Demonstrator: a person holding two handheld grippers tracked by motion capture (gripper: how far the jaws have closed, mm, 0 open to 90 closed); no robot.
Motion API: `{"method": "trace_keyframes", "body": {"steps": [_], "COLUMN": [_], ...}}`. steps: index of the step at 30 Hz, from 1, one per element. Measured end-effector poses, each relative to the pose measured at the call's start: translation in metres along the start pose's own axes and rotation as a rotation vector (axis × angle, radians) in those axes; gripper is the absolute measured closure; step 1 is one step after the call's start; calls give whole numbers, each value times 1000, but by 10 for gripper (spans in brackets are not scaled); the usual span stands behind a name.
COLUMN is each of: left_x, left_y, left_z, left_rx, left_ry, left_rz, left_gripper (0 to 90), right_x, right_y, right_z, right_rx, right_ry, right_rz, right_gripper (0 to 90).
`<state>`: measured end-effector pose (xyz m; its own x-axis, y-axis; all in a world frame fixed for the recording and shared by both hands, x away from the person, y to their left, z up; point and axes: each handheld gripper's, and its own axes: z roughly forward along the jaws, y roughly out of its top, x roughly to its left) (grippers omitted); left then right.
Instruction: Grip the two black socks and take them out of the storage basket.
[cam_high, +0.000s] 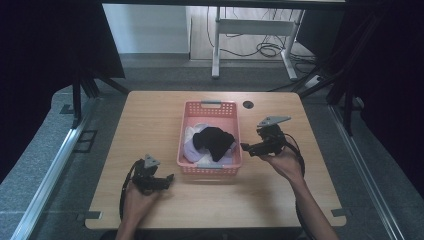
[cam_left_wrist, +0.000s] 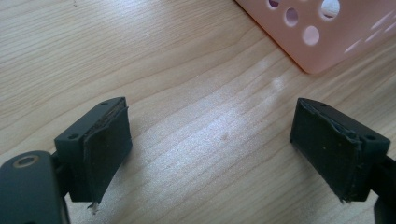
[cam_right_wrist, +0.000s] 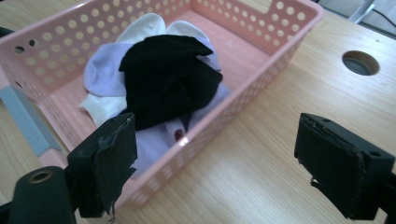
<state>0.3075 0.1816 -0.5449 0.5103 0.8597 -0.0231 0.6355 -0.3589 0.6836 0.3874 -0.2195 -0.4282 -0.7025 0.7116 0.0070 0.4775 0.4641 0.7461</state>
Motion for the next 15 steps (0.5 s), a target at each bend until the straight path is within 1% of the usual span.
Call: {"method": "trace_keyframes", "body": {"steps": [4, 5, 8, 11, 12, 13, 15], "left_x": [0, 0, 0, 0, 0, 0, 0], "left_y": [0, 0, 0, 0, 0, 0, 0], "left_z": [0, 0, 0, 0, 0, 0, 0], "left_rx": [0, 1, 4, 3, 4, 3, 4], "left_ry": [0, 0, 0, 0, 0, 0, -1], "left_rz": [1, 1, 5, -2, -2, -2, -2], "left_gripper": [122, 122, 122, 122, 122, 122, 122], "right_x": [3, 3, 5, 7, 8, 8, 9], "right_y": [10, 10, 17, 22, 25, 25, 28], "right_z": [8, 8, 14, 18, 22, 22, 26], "right_rx": [16, 16, 17, 18, 19, 19, 25], "right_ry": [23, 23, 39, 53, 73, 73, 89], "right_rz": [-10, -10, -16, -24, -22, -22, -22], "right_gripper": [154, 154, 189, 228, 266, 266, 294]}}
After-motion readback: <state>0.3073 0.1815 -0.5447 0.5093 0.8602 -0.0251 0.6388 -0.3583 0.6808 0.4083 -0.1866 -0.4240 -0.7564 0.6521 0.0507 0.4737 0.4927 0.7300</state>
